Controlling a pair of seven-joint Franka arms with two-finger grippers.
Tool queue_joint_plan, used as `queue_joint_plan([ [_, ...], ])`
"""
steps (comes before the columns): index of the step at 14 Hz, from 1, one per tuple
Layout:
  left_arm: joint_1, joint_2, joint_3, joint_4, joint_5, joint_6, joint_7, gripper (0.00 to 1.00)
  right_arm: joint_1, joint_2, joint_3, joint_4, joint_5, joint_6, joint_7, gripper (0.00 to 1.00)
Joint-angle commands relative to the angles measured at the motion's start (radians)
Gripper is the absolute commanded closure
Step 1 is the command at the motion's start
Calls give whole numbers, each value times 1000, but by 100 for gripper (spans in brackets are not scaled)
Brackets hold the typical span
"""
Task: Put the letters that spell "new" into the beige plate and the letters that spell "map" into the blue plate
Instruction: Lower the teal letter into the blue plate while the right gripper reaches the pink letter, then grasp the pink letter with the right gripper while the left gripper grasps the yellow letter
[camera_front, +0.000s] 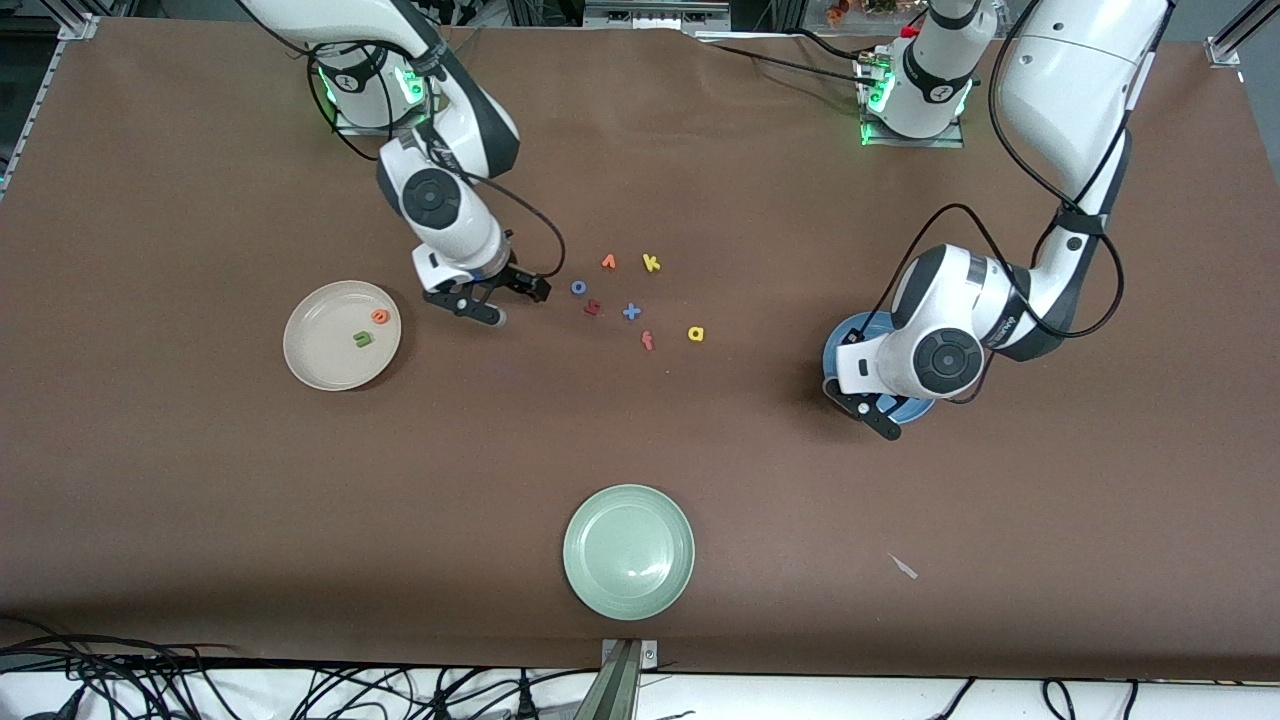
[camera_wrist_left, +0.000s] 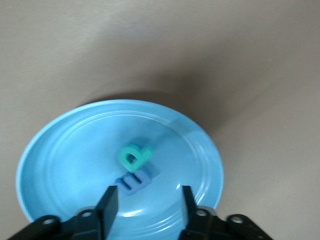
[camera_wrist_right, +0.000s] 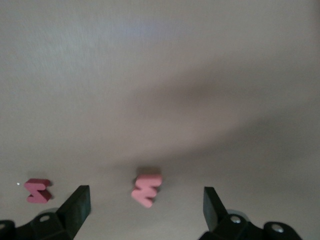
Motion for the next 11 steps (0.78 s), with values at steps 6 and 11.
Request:
queue_joint_plan([
  [6, -52, -3, -111, 40, -8, 10, -322, 0, 15, 62, -2, -35, 9, 111, 58, 5],
  [11, -225, 81, -109, 95, 6, 117, -794, 0, 24, 64, -2, -39, 9, 114, 60, 43],
])
